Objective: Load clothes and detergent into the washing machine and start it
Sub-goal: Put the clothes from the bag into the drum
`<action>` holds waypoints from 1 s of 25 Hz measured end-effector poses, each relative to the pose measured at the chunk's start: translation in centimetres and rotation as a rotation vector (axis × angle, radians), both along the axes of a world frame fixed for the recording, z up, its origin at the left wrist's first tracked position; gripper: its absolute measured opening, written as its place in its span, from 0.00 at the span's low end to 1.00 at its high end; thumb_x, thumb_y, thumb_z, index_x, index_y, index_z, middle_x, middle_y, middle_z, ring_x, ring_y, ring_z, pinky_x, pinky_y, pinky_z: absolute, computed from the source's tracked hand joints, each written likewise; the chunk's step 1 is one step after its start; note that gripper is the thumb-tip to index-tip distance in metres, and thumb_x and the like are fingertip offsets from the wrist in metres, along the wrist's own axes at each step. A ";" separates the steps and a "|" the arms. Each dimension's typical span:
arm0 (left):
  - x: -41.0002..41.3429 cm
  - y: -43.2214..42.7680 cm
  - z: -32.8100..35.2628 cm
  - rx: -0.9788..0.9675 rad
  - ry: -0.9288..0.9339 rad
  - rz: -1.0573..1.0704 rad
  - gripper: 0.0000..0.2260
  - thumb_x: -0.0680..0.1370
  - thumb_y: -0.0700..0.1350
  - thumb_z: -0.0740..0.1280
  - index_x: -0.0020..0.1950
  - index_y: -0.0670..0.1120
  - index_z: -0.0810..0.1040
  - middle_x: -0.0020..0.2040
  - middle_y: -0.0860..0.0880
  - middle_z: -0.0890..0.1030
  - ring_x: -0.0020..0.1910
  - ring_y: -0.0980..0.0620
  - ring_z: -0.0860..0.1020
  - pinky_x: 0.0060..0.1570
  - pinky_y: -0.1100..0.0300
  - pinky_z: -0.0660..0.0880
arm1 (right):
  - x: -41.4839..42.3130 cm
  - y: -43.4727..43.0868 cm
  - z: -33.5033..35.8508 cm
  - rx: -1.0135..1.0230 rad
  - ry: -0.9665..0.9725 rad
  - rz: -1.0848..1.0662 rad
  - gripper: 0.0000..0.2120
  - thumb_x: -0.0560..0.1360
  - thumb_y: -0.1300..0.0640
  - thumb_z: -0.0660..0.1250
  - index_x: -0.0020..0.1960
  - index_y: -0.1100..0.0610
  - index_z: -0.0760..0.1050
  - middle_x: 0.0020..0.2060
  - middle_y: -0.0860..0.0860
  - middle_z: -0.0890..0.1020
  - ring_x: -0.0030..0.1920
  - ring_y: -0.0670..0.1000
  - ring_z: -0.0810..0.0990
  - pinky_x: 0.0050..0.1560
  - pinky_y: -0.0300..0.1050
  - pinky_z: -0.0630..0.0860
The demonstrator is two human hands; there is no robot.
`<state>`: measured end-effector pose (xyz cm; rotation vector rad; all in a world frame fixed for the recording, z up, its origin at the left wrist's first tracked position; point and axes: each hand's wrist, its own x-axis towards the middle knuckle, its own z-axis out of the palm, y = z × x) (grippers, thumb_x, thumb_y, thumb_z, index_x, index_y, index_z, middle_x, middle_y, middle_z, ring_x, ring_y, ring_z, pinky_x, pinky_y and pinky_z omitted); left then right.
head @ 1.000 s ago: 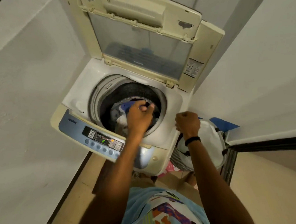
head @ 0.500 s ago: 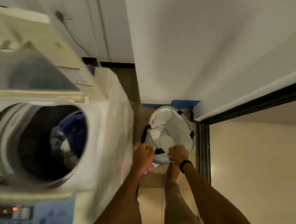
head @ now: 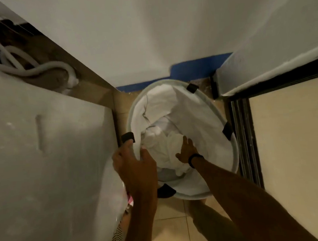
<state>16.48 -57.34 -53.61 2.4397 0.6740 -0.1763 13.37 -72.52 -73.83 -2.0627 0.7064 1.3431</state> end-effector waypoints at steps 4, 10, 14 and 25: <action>-1.1 0.9 0.4 0.055 -0.193 -0.048 0.13 0.76 0.43 0.72 0.60 0.45 0.78 0.58 0.44 0.76 0.53 0.46 0.78 0.48 0.52 0.78 | 0.7 0.9 -4.6 -0.113 -0.034 -0.074 0.38 0.77 0.57 0.66 0.78 0.62 0.48 0.73 0.65 0.63 0.71 0.65 0.66 0.70 0.58 0.66; -2.7 1.4 5.9 0.012 -0.238 -0.199 0.09 0.75 0.42 0.70 0.54 0.44 0.78 0.52 0.46 0.79 0.46 0.49 0.79 0.41 0.58 0.79 | 0.9 1.9 4.1 -0.048 -0.007 -0.042 0.30 0.77 0.44 0.65 0.69 0.64 0.66 0.67 0.61 0.73 0.67 0.58 0.73 0.67 0.47 0.69; -3.3 1.0 11.2 -0.083 -0.121 -0.180 0.07 0.77 0.39 0.69 0.55 0.42 0.80 0.51 0.45 0.81 0.46 0.54 0.78 0.42 0.77 0.70 | 1.7 2.1 18.6 0.138 -0.079 -0.363 0.14 0.73 0.48 0.64 0.46 0.59 0.76 0.43 0.56 0.79 0.44 0.56 0.80 0.47 0.48 0.78; -4.9 2.0 29.7 -0.120 0.023 -0.289 0.16 0.76 0.37 0.69 0.64 0.44 0.76 0.60 0.45 0.79 0.60 0.51 0.77 0.56 0.68 0.69 | -0.6 2.2 50.7 0.772 -0.174 -1.220 0.06 0.65 0.57 0.60 0.31 0.55 0.64 0.23 0.50 0.65 0.21 0.47 0.62 0.22 0.36 0.61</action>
